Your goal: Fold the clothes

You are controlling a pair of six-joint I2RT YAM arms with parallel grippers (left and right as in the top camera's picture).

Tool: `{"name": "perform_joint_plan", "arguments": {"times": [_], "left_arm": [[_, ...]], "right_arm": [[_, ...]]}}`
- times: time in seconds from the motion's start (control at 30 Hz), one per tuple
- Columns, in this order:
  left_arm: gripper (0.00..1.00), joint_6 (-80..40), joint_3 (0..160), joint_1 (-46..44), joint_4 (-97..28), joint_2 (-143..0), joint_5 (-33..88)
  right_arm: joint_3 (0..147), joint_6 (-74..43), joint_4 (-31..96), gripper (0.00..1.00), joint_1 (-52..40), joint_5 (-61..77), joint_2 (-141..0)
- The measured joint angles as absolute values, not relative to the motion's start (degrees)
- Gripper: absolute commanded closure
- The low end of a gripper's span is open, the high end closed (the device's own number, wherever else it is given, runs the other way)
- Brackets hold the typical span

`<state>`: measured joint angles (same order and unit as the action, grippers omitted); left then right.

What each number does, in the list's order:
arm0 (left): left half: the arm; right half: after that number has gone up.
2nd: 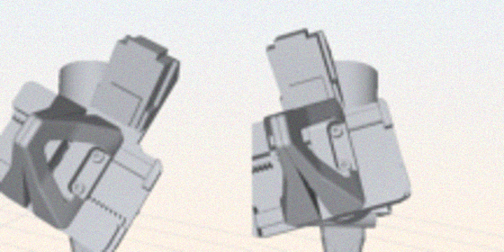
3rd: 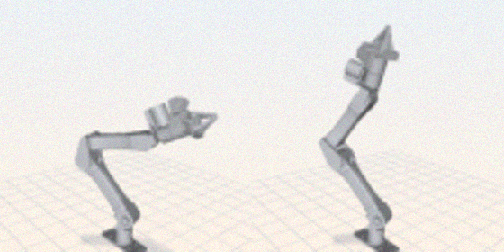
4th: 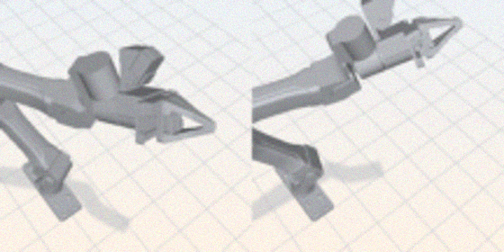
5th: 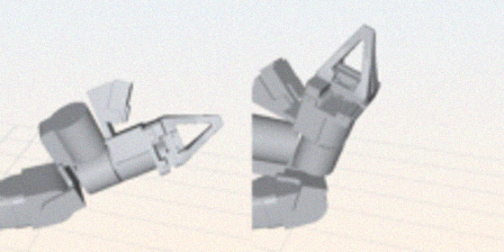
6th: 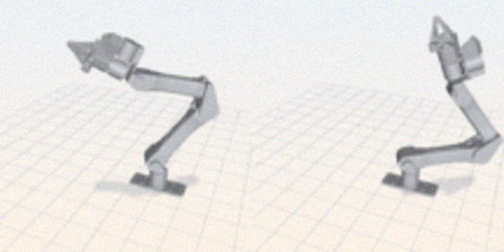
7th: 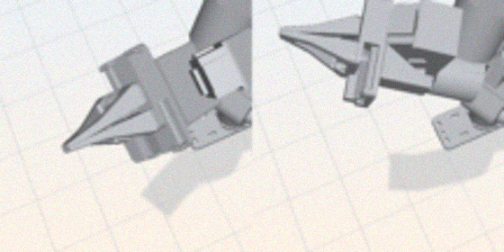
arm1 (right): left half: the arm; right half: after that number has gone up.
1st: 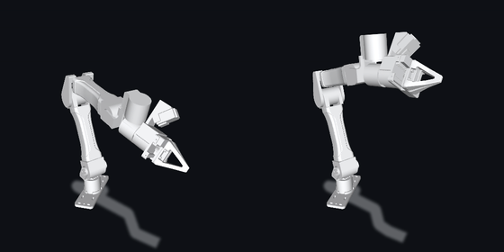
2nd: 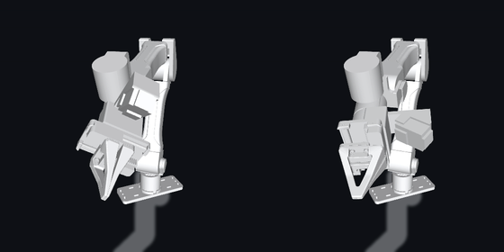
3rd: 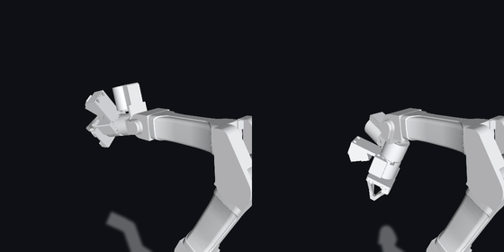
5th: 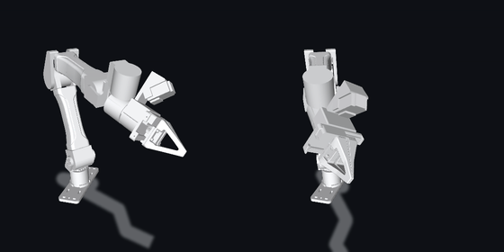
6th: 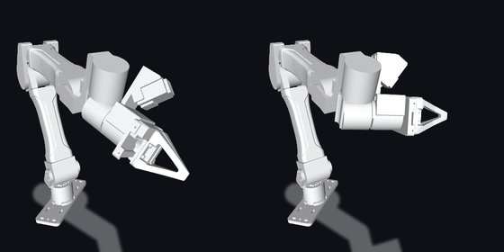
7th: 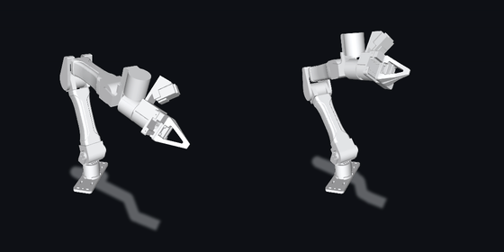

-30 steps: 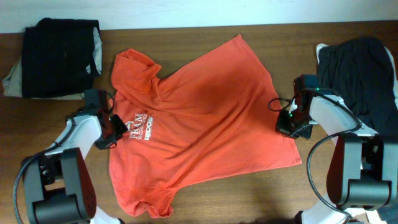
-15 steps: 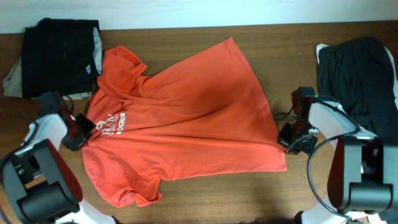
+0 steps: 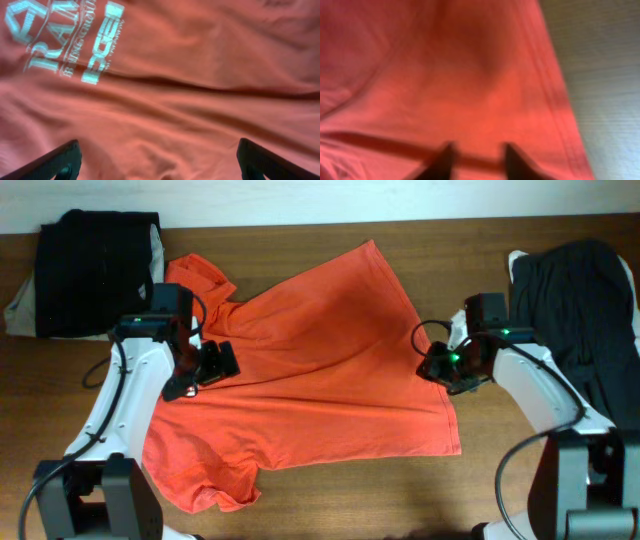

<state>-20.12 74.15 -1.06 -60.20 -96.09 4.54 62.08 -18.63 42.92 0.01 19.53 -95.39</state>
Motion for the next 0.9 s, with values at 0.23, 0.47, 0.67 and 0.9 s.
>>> {"name": "perform_joint_plan", "arguments": {"times": [0.23,0.47,0.67,0.9], "left_arm": [[0.01,-20.16,73.93,-1.80,-51.83,-96.09,4.54],[0.01,-20.16,71.42,-1.80,-52.21,-96.09,4.51],[0.01,-20.16,70.48,-1.80,-51.53,-96.09,4.51],[0.01,-20.16,70.48,-1.80,-50.83,-96.09,4.51]], "right_arm": [[83.50,-14.50,30.26,0.96,-8.75,13.02,-109.27],[101.93,-13.04,30.74,0.96,-8.99,10.57,-132.79],[103.72,-11.73,30.06,0.96,-9.04,5.04,-135.52],[105.54,-11.46,34.76,0.96,0.40,-3.73,-135.98]]}}
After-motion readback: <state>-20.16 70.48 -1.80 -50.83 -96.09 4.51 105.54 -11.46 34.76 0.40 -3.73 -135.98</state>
